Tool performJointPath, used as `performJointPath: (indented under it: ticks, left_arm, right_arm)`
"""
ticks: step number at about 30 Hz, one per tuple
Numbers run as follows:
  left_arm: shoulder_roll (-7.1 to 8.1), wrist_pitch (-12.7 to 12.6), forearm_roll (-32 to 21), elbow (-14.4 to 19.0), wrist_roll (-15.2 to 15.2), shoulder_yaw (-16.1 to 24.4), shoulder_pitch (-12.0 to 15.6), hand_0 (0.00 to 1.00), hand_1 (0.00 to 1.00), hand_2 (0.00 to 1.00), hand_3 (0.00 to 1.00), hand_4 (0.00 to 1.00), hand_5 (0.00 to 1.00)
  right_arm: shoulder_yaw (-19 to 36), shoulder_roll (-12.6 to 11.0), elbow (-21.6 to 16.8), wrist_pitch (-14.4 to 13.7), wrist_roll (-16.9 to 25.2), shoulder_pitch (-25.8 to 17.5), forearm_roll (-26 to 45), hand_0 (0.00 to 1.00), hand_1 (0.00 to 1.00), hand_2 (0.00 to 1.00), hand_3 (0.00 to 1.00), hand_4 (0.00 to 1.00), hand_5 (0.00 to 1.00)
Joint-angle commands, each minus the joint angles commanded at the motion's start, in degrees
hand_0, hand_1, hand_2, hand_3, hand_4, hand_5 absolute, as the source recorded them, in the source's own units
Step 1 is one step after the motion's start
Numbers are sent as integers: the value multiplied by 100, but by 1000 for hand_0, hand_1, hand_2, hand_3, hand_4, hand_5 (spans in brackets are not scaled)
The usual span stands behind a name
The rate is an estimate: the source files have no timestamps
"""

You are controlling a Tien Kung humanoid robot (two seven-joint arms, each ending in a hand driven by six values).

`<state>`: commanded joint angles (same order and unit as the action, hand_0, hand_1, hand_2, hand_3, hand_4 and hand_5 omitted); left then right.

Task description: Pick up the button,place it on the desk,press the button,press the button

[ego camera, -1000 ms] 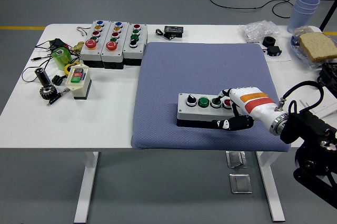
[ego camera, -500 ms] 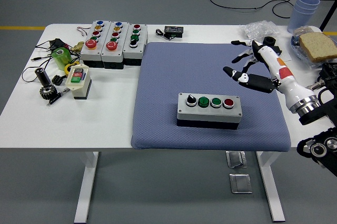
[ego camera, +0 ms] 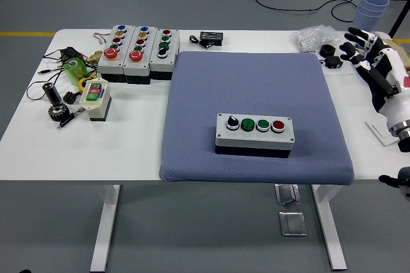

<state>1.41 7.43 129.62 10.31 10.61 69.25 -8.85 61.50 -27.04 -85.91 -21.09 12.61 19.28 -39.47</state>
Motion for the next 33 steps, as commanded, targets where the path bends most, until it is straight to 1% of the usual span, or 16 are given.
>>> performJointPath:
  ticks: [5,7,9,14,15,24,33]
  left_arm:
    - [-2,22,-21,0,21,-3,-17,651,644,636,546,299,846]
    - [7,24,-11,0,30,6,-21,651,644,636,546,299,846]
    - [12,23,0,0,33,20,-23,651,643,636,545,298,845]
    - [17,27,15,0,43,35,-24,651,643,636,545,298,845]
    - [17,27,14,0,44,35,-24,651,643,635,546,299,846]
    - [17,32,38,0,23,15,-8,651,643,635,546,299,846]
    - [8,54,38,0,10,-23,29,651,643,635,546,299,846]
  right_arm:
    - [75,23,-3,24,-3,-21,1192,705,685,751,711,806,381]
    - [120,26,-15,24,5,-30,1788,705,685,751,711,806,381]
    - [139,23,-24,27,6,-35,2197,703,679,746,705,810,398]
    - [170,32,-28,41,5,-47,3331,703,679,746,705,810,398]
    - [171,33,-28,41,5,-48,3432,700,678,742,691,791,372]
    - [205,61,-47,122,43,-134,3849,696,669,732,683,780,363]
    - [239,58,-57,151,89,-218,4103,686,656,723,675,766,344]
